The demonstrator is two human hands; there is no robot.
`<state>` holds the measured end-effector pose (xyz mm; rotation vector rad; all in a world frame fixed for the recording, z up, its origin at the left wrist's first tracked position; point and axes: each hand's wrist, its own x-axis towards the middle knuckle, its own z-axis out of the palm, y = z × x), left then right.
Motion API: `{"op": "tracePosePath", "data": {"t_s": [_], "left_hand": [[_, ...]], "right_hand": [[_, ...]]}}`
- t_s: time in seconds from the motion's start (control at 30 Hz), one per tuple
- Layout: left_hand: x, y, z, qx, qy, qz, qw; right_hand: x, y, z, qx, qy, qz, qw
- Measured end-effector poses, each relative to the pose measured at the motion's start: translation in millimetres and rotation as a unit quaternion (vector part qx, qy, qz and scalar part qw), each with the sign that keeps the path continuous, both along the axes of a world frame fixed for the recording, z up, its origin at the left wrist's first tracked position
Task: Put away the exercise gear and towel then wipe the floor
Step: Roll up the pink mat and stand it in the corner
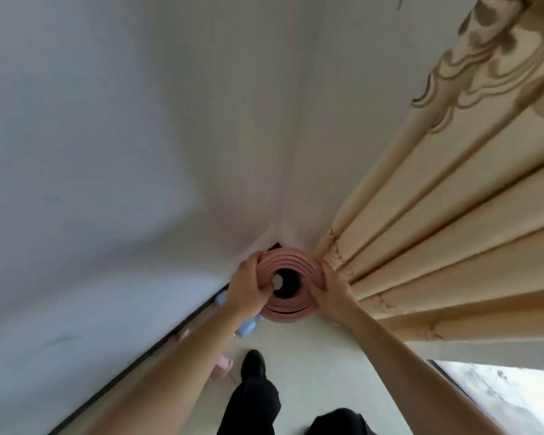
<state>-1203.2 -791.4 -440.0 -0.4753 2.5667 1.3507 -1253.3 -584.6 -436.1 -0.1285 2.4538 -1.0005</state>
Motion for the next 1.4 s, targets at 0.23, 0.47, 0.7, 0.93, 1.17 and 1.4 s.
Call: {"op": "tracePosePath", "data": {"t_s": [0.23,0.47,0.7,0.93,1.17,1.4], "left_hand": [[-97,0,-113,-0.010,-0.113,0.061,0.992],[-164,-10,-184,0.000,-0.124,0.105,0.987],[-187,-18,-233,0.048,-0.195,0.150,0.968],[-193,-29,-227,-0.026,-0.102,0.148,0.983],[-183,-23,-221,0.039,-0.166,0.141,0.975],[-178,-23,-182,0.175,-0.131,0.318,0.922]], "right_hand": [[-94,-16,-109,-0.041,-0.086,0.001,0.995],[-179,-30,-211,-0.076,-0.108,-0.005,0.991],[-207,-47,-233,-0.045,-0.294,-0.085,0.951],[-215,-44,-240,-0.173,-0.182,-0.080,0.965],[-210,-33,-243,-0.044,-0.163,-0.031,0.985],[-212,-39,-203,-0.076,-0.118,-0.071,0.987]]}}
